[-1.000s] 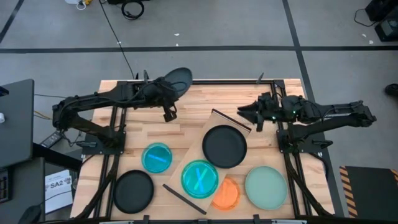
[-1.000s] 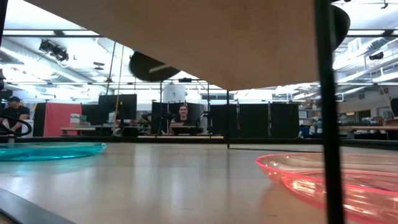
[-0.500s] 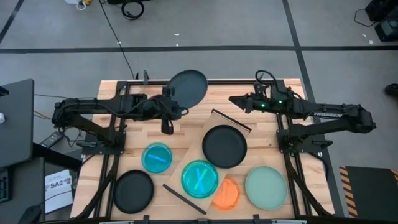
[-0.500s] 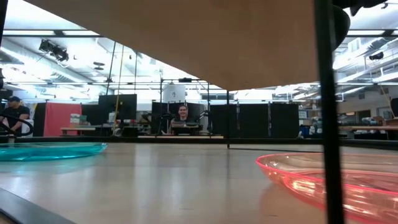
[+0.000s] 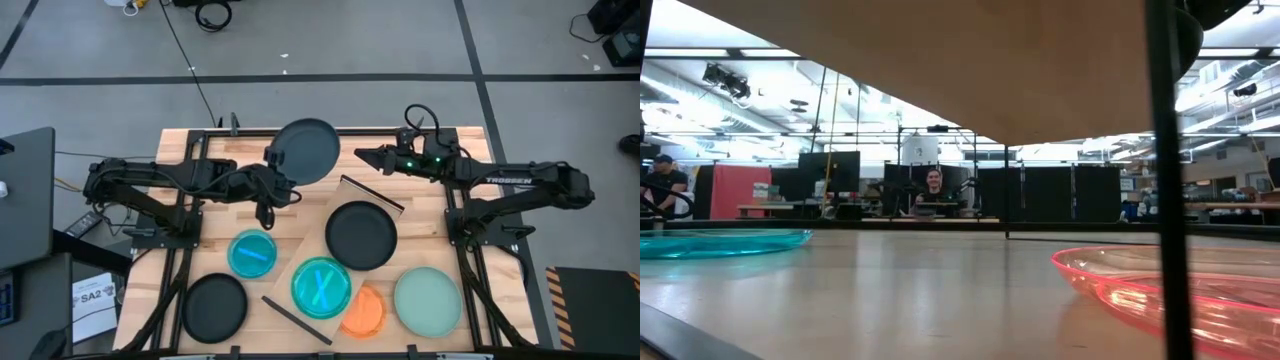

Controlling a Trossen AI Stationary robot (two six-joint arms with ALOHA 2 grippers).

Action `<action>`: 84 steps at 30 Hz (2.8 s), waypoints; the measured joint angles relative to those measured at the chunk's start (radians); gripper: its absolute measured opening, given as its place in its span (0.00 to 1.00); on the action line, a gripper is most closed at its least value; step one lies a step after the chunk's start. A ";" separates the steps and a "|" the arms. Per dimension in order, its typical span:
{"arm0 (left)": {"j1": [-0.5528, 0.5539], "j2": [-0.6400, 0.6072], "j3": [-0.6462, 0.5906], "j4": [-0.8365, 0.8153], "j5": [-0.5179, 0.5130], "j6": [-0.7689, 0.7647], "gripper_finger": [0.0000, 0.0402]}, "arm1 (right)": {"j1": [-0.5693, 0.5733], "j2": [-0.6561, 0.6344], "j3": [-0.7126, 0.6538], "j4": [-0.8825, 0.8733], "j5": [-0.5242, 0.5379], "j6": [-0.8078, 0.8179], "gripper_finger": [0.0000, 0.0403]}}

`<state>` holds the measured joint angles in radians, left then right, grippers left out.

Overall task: Place and stack plates onto a shelf
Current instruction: Stack the top black plate on top of the black plate on the shelf

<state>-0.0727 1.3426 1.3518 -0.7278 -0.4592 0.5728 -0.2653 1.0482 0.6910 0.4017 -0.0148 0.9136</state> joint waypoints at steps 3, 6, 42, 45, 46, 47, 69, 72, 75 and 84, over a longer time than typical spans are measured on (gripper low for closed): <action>0.000 0.000 0.000 -0.010 0.000 0.000 0.05 | 0.000 0.027 0.000 0.028 -0.009 0.011 0.36; 0.000 0.000 0.000 -0.011 0.011 0.001 0.05 | 0.000 0.051 0.000 0.039 -0.013 0.023 0.36; -0.005 0.000 0.000 -0.224 0.045 0.095 0.05 | -0.064 0.111 0.142 -0.180 -0.038 0.017 0.36; -0.005 -0.001 0.000 -0.224 0.045 0.096 0.05 | -0.066 0.124 0.143 -0.179 -0.038 0.017 0.36; -0.005 0.000 0.000 -0.224 0.045 0.099 0.05 | -0.066 0.132 0.143 -0.180 -0.039 0.018 0.36; -0.004 0.000 0.000 -0.224 0.045 0.111 0.05 | -0.066 0.142 0.143 -0.178 -0.042 0.018 0.36; -0.002 0.000 -0.001 -0.225 0.051 0.158 0.05 | -0.066 0.374 0.143 0.050 -0.245 0.138 0.35; -0.002 0.000 -0.002 -0.225 0.049 0.158 0.05 | -0.066 0.374 0.143 0.049 -0.249 0.141 0.33; -0.002 0.000 -0.002 -0.225 0.047 0.160 0.05 | -0.066 0.373 0.143 0.048 -0.249 0.138 0.29; -0.003 0.000 -0.002 -0.221 0.043 0.226 0.05 | -0.066 0.373 0.142 0.046 -0.245 0.138 0.21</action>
<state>-0.0761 1.3422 1.3502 -0.9489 -0.4167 0.7990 -0.3313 1.4208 0.8333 0.4477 -0.2596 1.0518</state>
